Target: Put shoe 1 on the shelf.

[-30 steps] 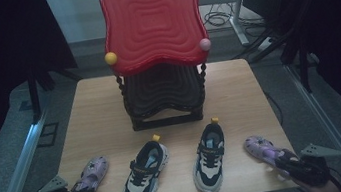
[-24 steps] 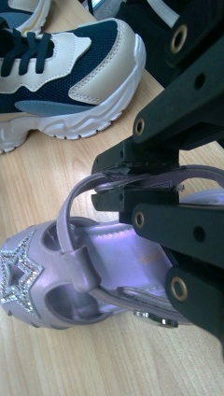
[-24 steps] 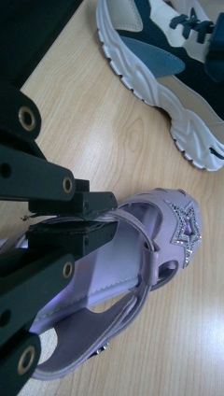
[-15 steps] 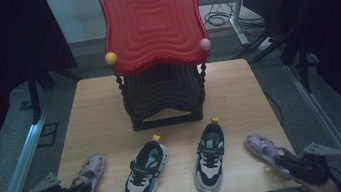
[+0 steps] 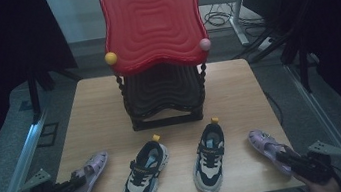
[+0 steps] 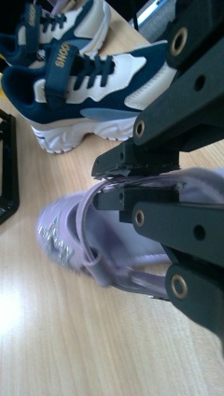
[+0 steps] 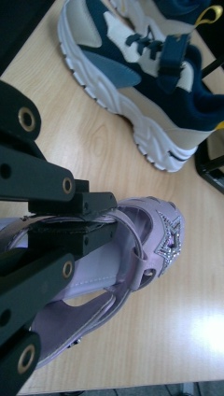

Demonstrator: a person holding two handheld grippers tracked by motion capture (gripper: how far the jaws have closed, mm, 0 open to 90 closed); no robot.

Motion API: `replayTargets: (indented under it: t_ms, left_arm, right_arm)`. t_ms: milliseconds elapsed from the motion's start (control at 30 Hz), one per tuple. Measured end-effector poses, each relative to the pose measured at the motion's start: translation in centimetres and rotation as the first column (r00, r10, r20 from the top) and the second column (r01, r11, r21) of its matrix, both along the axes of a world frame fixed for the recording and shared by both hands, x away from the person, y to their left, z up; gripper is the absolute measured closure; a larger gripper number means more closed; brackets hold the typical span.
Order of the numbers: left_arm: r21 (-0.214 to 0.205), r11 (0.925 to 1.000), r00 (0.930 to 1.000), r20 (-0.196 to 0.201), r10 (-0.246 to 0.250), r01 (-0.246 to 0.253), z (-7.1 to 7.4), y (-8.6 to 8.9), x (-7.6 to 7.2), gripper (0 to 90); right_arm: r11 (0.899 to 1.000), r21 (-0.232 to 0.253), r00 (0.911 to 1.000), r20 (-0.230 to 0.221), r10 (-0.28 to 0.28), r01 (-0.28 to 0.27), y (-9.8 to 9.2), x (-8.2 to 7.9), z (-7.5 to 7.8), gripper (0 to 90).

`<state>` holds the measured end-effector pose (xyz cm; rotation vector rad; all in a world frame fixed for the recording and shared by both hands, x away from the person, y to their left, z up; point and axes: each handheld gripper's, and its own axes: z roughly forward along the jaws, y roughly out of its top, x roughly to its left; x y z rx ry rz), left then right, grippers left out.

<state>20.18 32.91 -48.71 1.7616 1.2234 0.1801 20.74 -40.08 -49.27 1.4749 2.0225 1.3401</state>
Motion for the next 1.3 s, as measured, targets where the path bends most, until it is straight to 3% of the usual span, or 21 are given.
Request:
replayTargets:
  t_ms: [333, 733, 933, 1133, 1300]
  left_arm:
    - [0.0, 1.0, 1.0, 0.008, -0.002, 0.002, 0.4, 0.0, 0.4, 85.3]
    - [-0.01, 0.9999, 0.998, 0.062, 0.013, -0.012, 2.1, 0.5, 0.1, 85.6]
    - [-0.027, 0.9996, 0.997, 0.077, 0.009, -0.007, 2.7, 0.3, 0.3, 85.5]
    - [-0.029, 0.9995, 0.9944, 0.106, -0.005, 0.008, 3.7, -0.4, 0.9, 85.5]
    - [-0.038, 0.999, 0.9901, 0.14, -0.017, 0.022, 4.8, -1.3, 1.6, 85.5]
  right_arm:
    - [1.0, 0.022, 0.9995, 0.031, -0.007, 0.006, 0.4, 0.2, 0.6, 85.4]
    - [0.999, 0.04, 0.998, 0.061, -0.016, 0.014, 0.9, 0.3, 1.2, 85.4]
    - [0.998, 0.059, 0.9965, 0.083, -0.004, -0.001, 1.4, 0.4, 1.6, 85.4]
    - [0.989, 0.145, 0.9943, 0.106, 0.014, -0.03, 2.1, 0.7, 2.3, 85.4]
    - [0.99, 0.13, 0.9908, 0.131, 0.035, -0.052, 3.4, 1.1, 3.3, 85.4]
